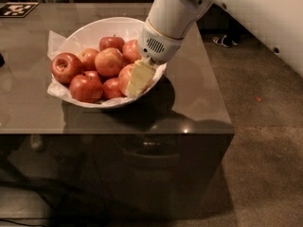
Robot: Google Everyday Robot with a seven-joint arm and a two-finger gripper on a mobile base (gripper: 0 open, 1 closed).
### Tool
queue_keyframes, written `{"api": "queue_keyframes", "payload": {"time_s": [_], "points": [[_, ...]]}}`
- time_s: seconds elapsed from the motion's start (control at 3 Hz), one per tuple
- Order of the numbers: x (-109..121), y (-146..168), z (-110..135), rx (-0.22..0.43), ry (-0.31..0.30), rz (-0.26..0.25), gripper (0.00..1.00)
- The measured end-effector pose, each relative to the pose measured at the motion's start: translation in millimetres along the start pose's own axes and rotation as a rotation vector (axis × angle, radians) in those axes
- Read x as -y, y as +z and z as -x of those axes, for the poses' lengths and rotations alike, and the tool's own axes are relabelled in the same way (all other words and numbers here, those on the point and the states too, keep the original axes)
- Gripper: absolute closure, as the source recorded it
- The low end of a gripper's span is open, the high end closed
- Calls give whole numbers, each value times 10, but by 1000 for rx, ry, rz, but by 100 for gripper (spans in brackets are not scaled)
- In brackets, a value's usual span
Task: Pick apple from white bowl
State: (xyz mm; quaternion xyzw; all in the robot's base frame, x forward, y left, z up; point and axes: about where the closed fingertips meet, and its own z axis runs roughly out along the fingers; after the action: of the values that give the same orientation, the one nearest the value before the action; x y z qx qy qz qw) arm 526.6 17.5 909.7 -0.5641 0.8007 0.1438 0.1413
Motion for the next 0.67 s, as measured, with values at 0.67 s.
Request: {"api": "queue_keyframes", "payload": {"time_s": [0.67], "points": [[-1,-3,2,0,-1,0,89]]}}
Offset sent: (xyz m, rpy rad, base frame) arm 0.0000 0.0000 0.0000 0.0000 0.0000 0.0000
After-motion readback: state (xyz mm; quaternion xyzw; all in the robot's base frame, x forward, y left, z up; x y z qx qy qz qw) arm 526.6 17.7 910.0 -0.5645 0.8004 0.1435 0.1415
